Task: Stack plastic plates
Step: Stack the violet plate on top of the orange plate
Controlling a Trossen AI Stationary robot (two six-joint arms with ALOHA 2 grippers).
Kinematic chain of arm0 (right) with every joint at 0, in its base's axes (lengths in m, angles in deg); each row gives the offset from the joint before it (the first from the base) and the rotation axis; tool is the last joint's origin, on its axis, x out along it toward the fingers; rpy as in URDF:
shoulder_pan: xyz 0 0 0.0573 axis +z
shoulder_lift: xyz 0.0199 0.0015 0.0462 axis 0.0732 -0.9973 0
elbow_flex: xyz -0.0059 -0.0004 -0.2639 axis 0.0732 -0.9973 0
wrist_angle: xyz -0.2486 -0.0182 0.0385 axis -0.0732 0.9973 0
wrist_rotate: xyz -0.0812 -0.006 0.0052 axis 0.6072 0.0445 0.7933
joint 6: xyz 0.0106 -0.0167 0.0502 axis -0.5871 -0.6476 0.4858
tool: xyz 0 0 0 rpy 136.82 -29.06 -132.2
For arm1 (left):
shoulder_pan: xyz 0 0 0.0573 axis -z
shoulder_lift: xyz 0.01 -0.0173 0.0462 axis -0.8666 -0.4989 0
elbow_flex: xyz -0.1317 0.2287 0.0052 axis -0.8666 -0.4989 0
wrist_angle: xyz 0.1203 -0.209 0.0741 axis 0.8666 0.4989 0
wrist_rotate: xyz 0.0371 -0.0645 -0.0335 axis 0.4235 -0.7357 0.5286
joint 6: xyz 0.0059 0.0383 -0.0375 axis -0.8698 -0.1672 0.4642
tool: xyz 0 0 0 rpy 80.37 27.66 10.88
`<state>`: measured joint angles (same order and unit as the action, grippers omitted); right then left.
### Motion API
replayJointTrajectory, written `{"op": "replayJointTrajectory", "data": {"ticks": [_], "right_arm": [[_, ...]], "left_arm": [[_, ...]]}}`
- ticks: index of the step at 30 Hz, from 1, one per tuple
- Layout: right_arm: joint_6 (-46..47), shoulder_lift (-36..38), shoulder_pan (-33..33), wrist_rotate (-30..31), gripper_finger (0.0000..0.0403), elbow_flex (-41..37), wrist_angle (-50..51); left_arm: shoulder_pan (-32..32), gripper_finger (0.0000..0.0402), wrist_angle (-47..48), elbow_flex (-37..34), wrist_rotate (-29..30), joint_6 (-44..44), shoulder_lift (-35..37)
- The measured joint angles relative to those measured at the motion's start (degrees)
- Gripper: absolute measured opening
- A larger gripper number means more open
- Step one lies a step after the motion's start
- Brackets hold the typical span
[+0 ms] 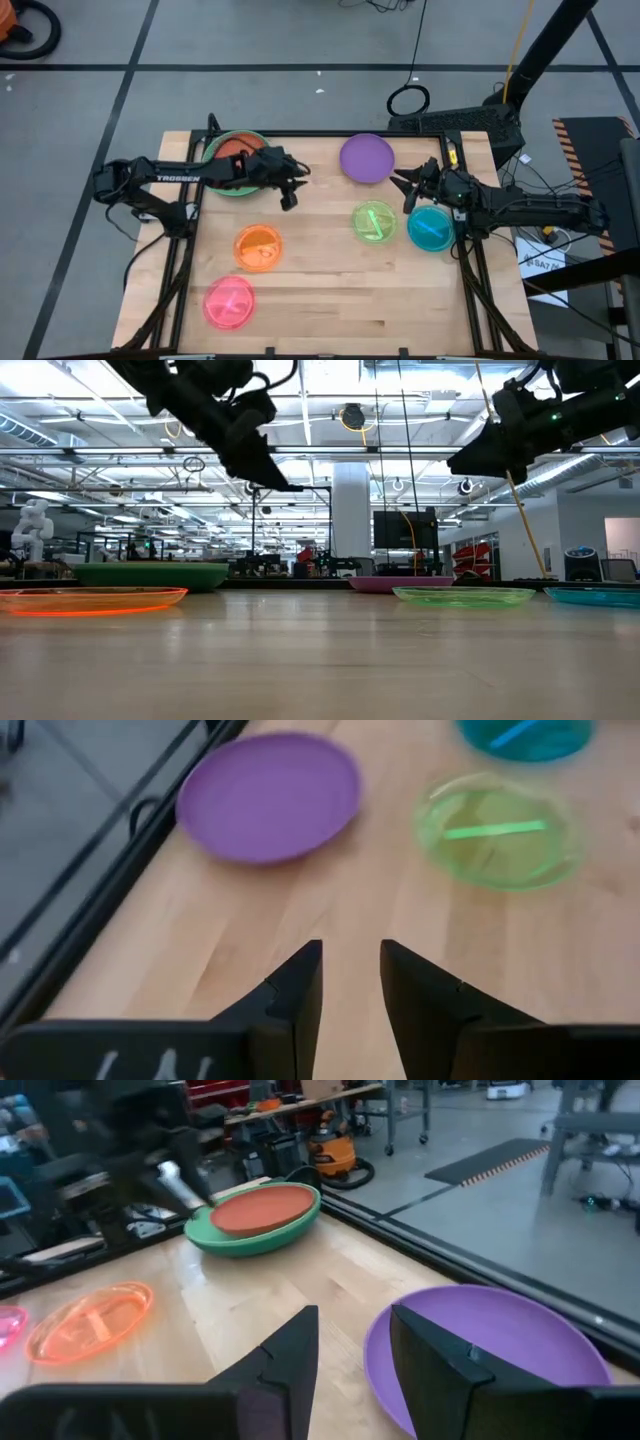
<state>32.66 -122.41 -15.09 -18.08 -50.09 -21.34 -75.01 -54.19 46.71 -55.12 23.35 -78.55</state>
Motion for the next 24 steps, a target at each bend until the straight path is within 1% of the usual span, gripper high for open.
{"op": "replayJointTrajectory", "data": {"ticks": [3, 8, 11, 14, 19, 24], "right_arm": [[2.4, -2.1, 0.0, 0.5, 0.0118, 0.0, -0.2], [7.7, -7.0, -1.3, 0.8, 0.0118, 0.2, -2.5], [11.4, -10.1, -2.9, 0.7, 0.0118, 2.5, -2.1], [14.3, -13.8, -3.6, 0.5, 0.0118, 4.8, -1.9], [19.0, -19.9, -3.8, 0.5, 0.0118, 9.2, -2.0], [21.2, -26.9, -3.8, 0.4, 0.0118, 14.0, -1.4]], "left_arm": [[1.0, 0.0111, -1.7, 0.0, 0.1, -3.3, 0.0], [0.9, 0.0111, -3.2, 0.0, 0.2, -12.1, 0.0], [-0.1, 0.0111, -3.1, 0.0, 0.3, -16.0, 0.0], [-1.1, 0.0111, -2.3, 0.0, 0.3, -16.8, 0.0], [-1.7, 0.0111, 2.2, 0.0, 0.3, -15.2, 0.0], [-1.7, 0.0111, 6.8, 0.0, 0.3, -14.2, 0.0]]}}
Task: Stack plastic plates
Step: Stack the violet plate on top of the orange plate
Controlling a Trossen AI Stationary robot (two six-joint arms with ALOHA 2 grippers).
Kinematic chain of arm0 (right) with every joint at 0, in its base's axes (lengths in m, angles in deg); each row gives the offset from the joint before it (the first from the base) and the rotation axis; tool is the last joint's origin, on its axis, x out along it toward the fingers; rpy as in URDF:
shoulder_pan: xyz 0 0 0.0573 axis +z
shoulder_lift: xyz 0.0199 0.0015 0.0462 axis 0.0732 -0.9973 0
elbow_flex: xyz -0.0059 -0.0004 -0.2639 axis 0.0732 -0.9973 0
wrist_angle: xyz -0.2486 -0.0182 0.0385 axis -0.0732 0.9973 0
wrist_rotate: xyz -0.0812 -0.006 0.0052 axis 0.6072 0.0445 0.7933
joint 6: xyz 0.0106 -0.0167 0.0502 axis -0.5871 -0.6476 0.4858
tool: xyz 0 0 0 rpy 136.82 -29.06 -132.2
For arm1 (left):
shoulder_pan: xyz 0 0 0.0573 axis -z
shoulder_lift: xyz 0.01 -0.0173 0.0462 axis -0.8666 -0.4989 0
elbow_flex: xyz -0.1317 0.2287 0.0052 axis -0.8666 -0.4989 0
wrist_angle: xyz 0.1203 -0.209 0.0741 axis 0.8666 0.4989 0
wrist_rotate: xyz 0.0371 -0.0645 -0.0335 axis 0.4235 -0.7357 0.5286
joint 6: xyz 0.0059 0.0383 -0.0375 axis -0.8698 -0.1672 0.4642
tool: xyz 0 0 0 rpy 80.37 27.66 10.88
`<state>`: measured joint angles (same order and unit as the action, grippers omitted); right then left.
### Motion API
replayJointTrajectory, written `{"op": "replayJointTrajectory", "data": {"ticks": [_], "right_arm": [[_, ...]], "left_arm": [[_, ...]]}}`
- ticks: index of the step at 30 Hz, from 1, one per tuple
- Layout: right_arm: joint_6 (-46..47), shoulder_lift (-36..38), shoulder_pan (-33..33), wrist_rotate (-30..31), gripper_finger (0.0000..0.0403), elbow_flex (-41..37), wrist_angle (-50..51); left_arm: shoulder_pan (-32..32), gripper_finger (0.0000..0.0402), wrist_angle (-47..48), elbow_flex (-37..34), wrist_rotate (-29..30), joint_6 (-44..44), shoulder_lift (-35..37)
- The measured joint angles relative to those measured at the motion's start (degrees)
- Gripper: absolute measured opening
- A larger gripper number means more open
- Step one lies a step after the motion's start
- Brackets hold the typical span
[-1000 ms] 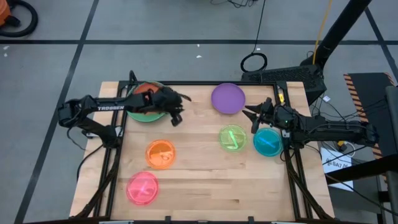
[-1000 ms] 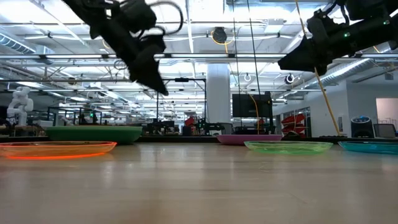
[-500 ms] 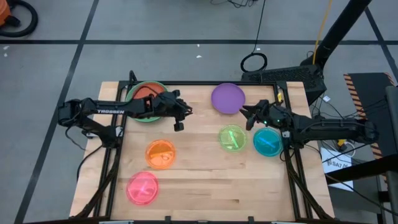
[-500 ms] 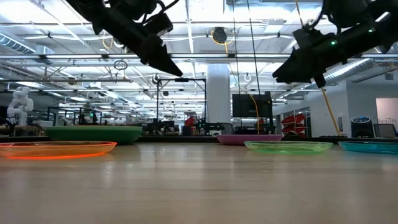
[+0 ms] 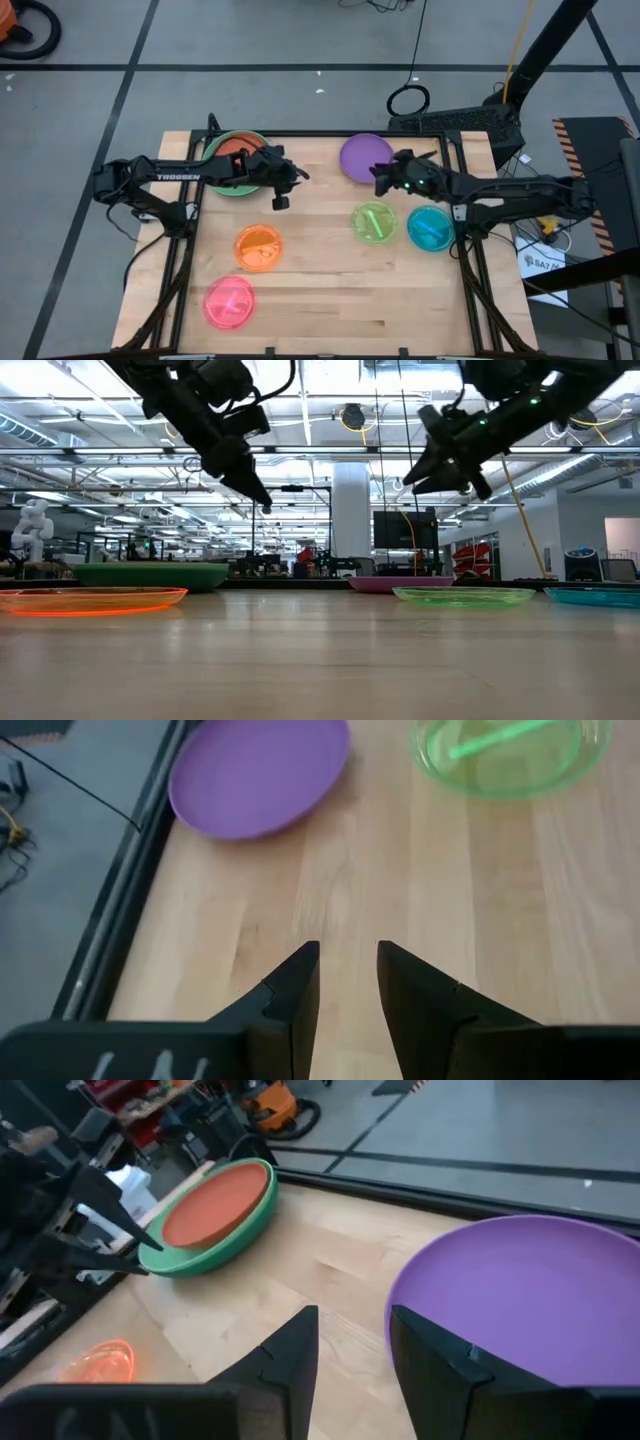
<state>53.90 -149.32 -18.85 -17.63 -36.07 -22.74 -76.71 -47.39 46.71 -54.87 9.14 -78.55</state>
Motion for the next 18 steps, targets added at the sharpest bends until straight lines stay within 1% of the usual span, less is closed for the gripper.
{"op": "replayJointTrajectory", "data": {"ticks": [5, 10, 15, 18], "right_arm": [[2.5, -5.8, -0.6, 0.0, 0.0118, 6.5, 5.9], [5.8, -9.3, -3.0, -0.1, 0.0118, 11.9, 15.7], [8.9, -10.8, -7.4, -0.1, 0.0118, 15.3, 26.7], [10.4, -11.3, -10.9, -0.2, 0.0118, 16.0, 30.8]], "left_arm": [[0.0, 0.0111, 0.2, 0.0, 0.0, -0.4, 1.7], [0.0, 0.0111, 2.6, 0.0, -0.8, 0.0, 7.0], [0.8, 0.0111, 5.6, 0.0, -3.0, 0.6, 12.9], [1.7, 0.0111, 7.3, 0.0, -3.3, 0.8, 16.1]]}}
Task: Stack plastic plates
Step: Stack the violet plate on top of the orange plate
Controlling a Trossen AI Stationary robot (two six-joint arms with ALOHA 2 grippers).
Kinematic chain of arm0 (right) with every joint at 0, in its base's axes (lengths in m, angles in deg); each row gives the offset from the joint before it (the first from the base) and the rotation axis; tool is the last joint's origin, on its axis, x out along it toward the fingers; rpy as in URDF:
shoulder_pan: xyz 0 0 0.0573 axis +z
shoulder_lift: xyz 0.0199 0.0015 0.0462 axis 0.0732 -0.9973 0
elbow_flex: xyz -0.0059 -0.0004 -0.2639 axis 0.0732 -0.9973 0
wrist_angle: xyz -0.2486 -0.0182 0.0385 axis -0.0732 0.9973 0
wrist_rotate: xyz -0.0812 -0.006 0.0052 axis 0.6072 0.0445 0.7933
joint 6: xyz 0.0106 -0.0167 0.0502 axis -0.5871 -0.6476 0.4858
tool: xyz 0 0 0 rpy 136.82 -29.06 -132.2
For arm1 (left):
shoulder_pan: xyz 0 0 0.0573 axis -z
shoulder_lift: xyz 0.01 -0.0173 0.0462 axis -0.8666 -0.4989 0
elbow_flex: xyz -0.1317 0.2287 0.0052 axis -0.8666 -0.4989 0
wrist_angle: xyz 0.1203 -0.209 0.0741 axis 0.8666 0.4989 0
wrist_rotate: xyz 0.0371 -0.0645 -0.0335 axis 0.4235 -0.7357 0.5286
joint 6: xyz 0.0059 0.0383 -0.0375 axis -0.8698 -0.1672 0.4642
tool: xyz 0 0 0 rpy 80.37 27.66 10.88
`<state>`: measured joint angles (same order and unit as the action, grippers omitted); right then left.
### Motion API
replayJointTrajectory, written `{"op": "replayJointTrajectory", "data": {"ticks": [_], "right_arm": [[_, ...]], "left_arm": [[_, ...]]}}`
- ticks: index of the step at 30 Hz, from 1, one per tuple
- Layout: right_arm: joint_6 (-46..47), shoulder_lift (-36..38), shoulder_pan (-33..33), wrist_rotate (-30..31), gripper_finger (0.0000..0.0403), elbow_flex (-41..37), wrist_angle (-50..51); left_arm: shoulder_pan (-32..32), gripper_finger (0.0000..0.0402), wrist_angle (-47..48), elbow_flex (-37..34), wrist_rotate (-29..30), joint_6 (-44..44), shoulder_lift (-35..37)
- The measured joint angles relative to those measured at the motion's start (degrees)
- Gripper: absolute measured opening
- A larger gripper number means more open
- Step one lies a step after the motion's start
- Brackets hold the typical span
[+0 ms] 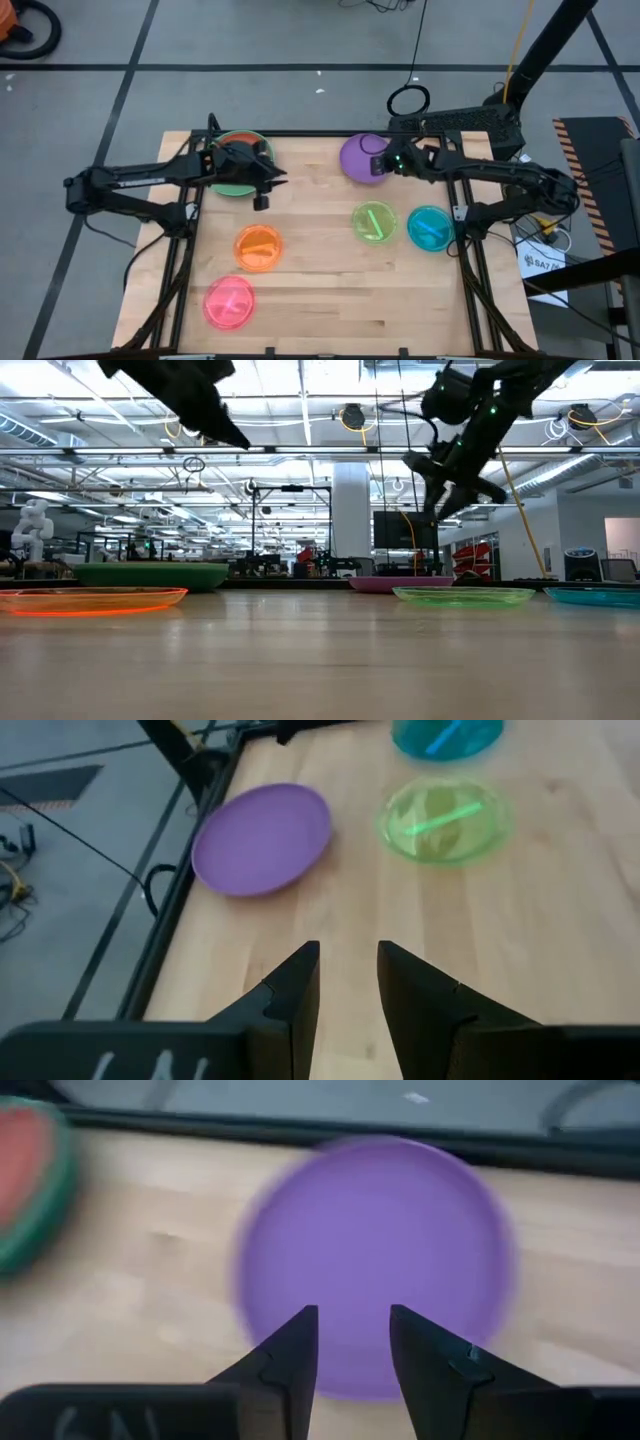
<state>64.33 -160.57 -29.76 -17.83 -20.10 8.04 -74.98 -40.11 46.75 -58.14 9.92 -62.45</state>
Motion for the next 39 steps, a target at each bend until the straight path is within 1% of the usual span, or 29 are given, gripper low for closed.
{"op": "replayJointTrajectory", "data": {"ticks": [1, 4, 7, 15, 21, 29, 35, 39], "right_arm": [[0.3, -0.3, -1.3, -0.1, 0.0118, 0.0, 1.3], [0.1, -1.7, -5.7, -3.7, 0.0118, 0.0, 3.6], [-1.4, -3.5, -9.6, -5.9, 0.0118, 0.0, 3.1], [-6.1, -10.2, -15.9, -6.2, 0.0118, 0.0, 1.2], [-7.7, -15.2, -17.7, -10.4, 0.0118, 0.0, -2.7], [-7.9, -18.9, -18.7, -10.4, 0.0118, 0.0, -3.7], [-8.8, -22.0, -18.7, -10.5, 0.0118, 0.0, -7.3], [-9.3, -23.5, -18.6, -13.3, 0.0102, 0.0, -9.5]], "left_arm": [[0.4, 0.0111, 0.1, 0.0, 0.0, 0.0, 0.6], [0.9, 0.0111, 1.9, 0.0, 0.0, 0.4, 2.6], [1.1, 0.0111, 2.6, 0.0, 0.0, 0.7, 3.6], [1.1, 0.0111, 3.1, 0.0, 0.0, 0.9, 3.7], [1.0, 0.0111, 2.9, 0.0, 0.3, 0.5, 3.7], [1.0, 0.0111, 2.9, 0.0, 0.3, 0.3, 3.6], [1.0, 0.0111, 2.6, 0.0, 0.3, 0.3, 3.6], [1.0, 0.0111, 2.5, 0.0, 0.3, 0.3, 3.6]]}}
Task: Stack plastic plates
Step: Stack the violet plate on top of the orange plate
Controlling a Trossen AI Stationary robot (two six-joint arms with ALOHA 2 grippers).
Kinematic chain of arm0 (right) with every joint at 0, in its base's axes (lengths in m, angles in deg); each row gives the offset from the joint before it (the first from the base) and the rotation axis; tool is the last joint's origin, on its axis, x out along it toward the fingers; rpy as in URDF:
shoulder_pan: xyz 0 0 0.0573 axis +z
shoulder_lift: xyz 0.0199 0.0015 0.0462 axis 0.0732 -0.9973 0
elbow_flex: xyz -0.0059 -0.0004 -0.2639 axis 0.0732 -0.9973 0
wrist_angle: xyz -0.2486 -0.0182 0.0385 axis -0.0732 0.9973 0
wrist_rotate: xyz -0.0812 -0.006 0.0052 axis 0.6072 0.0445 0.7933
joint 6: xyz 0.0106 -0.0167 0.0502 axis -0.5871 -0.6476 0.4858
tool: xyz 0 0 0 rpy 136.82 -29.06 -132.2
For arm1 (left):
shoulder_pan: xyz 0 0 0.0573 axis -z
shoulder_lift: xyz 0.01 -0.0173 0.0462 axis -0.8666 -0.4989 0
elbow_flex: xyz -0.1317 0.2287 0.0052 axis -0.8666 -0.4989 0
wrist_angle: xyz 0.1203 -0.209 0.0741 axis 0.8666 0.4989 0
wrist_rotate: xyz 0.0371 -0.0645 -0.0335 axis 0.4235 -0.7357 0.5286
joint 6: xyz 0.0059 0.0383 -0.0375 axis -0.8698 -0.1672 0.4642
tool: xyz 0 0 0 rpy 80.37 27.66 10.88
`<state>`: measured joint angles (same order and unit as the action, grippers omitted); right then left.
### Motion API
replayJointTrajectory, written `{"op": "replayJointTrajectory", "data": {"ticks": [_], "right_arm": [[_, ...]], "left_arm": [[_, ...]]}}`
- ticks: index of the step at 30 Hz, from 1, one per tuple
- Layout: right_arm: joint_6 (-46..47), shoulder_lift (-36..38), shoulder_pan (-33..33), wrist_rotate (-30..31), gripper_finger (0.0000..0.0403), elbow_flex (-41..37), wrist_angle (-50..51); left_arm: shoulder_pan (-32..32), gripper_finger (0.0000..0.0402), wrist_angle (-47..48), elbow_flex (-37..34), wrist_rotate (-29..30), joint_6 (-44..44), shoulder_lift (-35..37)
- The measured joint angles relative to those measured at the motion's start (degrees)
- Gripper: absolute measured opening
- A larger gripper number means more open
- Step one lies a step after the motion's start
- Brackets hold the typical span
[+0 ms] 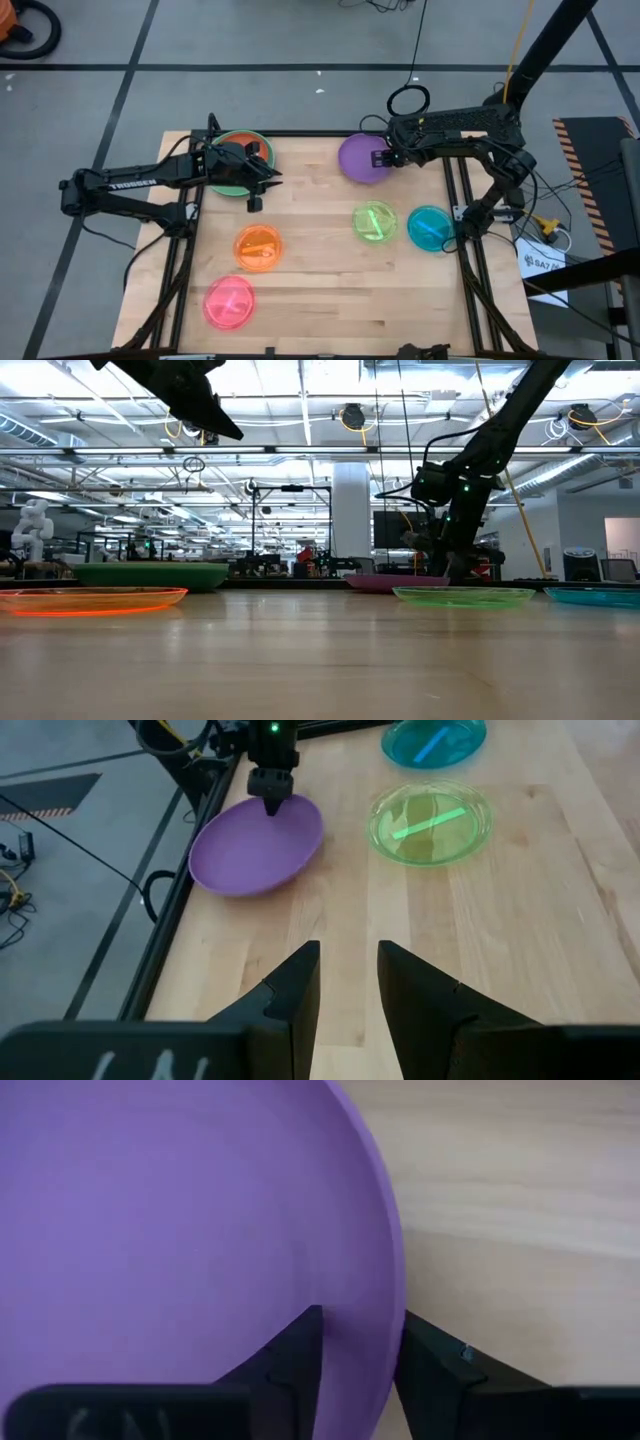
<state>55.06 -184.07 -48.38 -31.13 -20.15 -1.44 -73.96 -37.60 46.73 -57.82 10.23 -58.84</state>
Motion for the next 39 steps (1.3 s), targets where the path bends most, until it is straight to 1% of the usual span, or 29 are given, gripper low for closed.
{"op": "replayJointTrajectory", "data": {"ticks": [6, 10, 13, 18, 24, 30, 35, 39], "right_arm": [[-0.1, -0.1, 0.0, -0.5, 0.0052, 0.0, -0.7], [-1.3, 0.2, 0.3, -2.3, 0.0024, 0.0, -2.5], [-2.3, 0.8, 1.0, -3.4, 0.0013, 0.0, -4.8], [-4.9, 3.1, 3.4, -2.5, 0.0007, 0.0, -6.8], [-9.0, 8.2, 9.3, 3.9, 0.0006, -0.1, -8.8], [-13.3, 13.0, 18.0, 14.6, 0.0005, -0.1, -10.0], [-19.2, 15.2, 25.5, 22.6, 0.0005, -0.1, -16.3], [-25.7, 15.3, 30.4, 26.6, 0.0005, -0.1, -22.5]], "left_arm": [[0.0, 0.0111, 0.0, 0.0, 0.0, 0.4, 0.0], [0.0, 0.0111, 0.0, 0.0, 0.0, 0.9, 0.0], [0.0, 0.0111, 0.0, 0.0, 0.0, 1.4, 0.0], [0.0, 0.0111, -0.1, 0.0, 0.0, 2.1, 0.0], [0.0, 0.0111, -0.1, 0.0, 0.0, 3.2, 0.0], [0.0, 0.0111, -0.4, 0.0, 0.0, 5.5, 0.0], [-0.1, 0.0113, -2.4, 0.0, 0.0, 8.3, 0.0], [-0.1, 0.0132, -3.4, 0.0, 0.0, 9.8, 0.0]]}}
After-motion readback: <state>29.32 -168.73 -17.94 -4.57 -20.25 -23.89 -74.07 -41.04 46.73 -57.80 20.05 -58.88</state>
